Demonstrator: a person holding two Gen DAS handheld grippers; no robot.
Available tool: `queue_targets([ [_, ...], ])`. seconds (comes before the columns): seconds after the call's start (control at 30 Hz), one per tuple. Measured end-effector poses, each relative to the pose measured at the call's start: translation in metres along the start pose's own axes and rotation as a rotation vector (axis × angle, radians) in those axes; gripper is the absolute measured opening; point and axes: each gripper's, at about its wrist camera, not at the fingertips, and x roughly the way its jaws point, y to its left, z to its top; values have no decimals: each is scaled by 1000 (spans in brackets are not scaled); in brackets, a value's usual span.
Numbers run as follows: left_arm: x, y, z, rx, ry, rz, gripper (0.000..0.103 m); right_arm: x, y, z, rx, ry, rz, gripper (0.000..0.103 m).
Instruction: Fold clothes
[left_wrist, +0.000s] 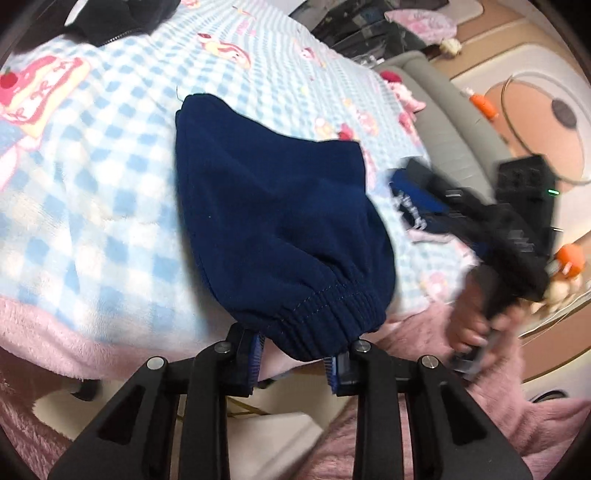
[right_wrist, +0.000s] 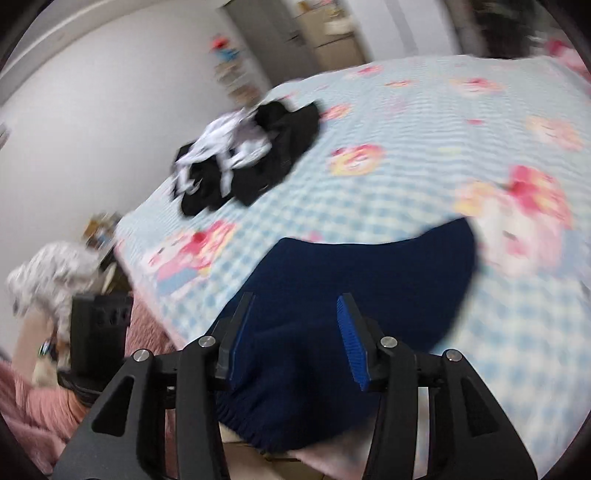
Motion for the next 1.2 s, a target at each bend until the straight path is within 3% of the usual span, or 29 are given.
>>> queue_targets([
  [0.07,-5,0,2,-9,-9,-29,28,41,-3,2,-20,121,14,47],
  [0.23,-13,12,4,47,21,36,26,88,-27,-34,-82,277,-100,40],
  [0.53,-24,19,5,54,57,-3,26,79,-23,-48,-152,228,-178,39],
  [0.67,-32,13,10,41,33,-38,26,52,-12,-43,-129,103,-216,39],
  [0.83,-30,7,18,58,36,-32,26,46,-8,-51,-109,113,-197,42],
  [0.9,-25,2,22,83,52,-11,26,67,-15,-65,-106,221,-181,42],
  [1.0,-17,-7,30,112,55,15,26,71,-12,-66,-125,224,-180,43],
  [1.2,-7,-18,49,124,47,28,26,61,-28,-61,-34,207,-116,43],
])
